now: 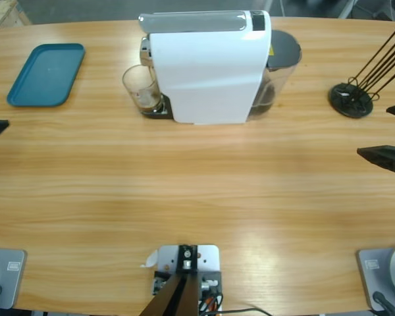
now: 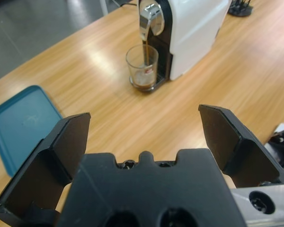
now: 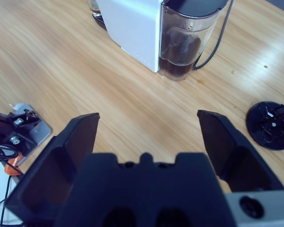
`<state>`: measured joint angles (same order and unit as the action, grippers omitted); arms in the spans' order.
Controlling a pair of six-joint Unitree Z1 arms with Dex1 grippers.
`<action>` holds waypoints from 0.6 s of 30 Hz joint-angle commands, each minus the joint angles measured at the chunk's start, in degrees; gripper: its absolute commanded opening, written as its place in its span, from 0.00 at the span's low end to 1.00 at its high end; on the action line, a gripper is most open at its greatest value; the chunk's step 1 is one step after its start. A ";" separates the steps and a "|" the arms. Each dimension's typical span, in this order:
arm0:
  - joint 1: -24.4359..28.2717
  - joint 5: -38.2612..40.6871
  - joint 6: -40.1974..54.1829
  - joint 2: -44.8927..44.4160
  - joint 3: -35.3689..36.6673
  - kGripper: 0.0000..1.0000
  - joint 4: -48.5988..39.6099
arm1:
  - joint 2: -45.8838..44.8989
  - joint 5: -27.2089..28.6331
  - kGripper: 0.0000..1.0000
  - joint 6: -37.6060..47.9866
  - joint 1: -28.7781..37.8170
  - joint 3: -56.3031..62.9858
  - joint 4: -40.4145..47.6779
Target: Pour coffee
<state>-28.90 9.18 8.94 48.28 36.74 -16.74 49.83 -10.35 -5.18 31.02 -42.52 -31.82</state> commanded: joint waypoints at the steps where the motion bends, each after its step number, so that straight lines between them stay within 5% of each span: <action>1: 0.51 0.05 3.01 6.58 -6.14 1.00 7.30 | 1.02 1.47 0.95 -0.34 0.62 -0.20 -0.44; 18: -0.20 1.36 4.21 7.93 -8.62 1.00 11.43 | 0.20 2.79 0.99 0.06 0.62 0.15 0.00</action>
<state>-28.90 9.26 12.00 55.99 29.96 -6.03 49.82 -8.27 -5.18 31.02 -42.52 -31.81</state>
